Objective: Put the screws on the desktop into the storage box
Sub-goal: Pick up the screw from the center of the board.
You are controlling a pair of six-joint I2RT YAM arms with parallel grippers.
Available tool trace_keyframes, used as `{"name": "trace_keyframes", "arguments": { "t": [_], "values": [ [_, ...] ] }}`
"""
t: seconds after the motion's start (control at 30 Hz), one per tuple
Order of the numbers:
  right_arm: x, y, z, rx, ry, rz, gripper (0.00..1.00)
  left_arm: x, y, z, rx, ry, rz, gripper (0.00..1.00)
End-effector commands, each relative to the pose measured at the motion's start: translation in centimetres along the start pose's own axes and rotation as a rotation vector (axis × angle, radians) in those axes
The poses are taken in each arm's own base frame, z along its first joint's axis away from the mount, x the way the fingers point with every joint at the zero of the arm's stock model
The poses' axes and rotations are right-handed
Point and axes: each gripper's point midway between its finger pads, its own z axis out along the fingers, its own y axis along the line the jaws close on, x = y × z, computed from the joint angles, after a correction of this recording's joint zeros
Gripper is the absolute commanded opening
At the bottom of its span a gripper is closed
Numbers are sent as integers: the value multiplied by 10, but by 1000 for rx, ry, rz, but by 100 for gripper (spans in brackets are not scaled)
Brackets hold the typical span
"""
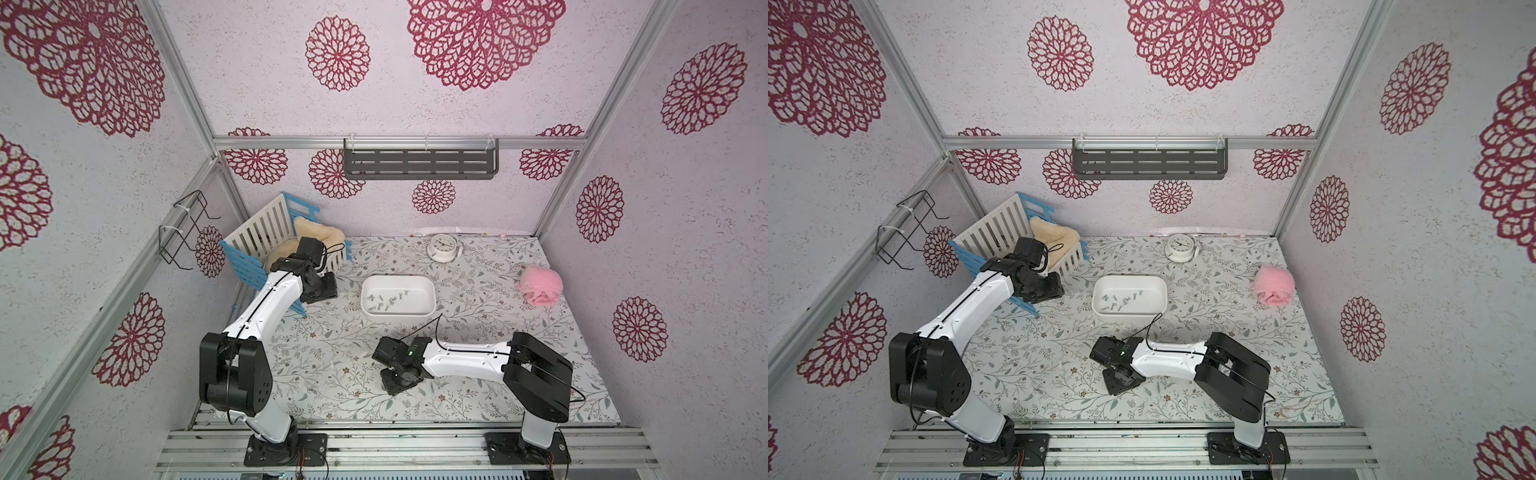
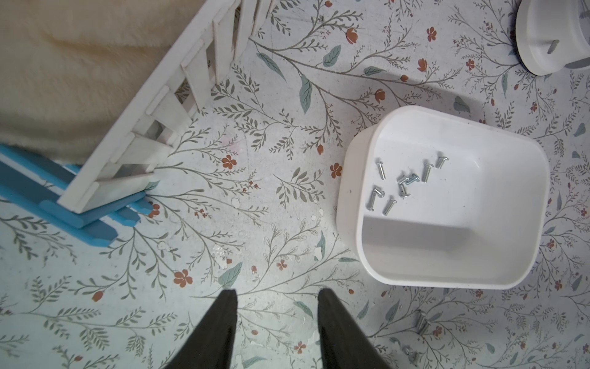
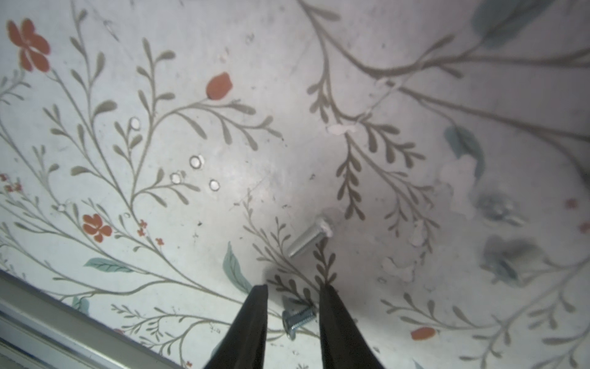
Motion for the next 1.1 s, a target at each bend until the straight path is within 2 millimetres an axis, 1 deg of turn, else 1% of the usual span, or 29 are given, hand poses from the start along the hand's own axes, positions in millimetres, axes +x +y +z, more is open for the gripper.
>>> {"name": "trace_keyframes", "arguments": {
  "t": [0.0, 0.33, 0.5, 0.73, 0.9, 1.07],
  "values": [
    [23, -17, 3, 68, 63, 20, 32, 0, 3, 8, 2, 6, -11, 47],
    [29, -11, 9, 53, 84, 7, 31, 0, 3, 8, 2, 6, -10, 47],
    [30, -9, 11, 46, 90, 0, 25, -1, 3, 7, 2, 5, -10, 47],
    [32, -10, 10, 47, 93, 0, 22, 0, 3, 8, 2, 6, -11, 47],
    [26, -8, 5, 47, 74, -1, 22, 0, 3, 8, 2, 6, -9, 47],
    [15, -4, -7, 44, 36, 0, 22, 0, 3, 8, 2, 5, -11, 47]
  ]
}}
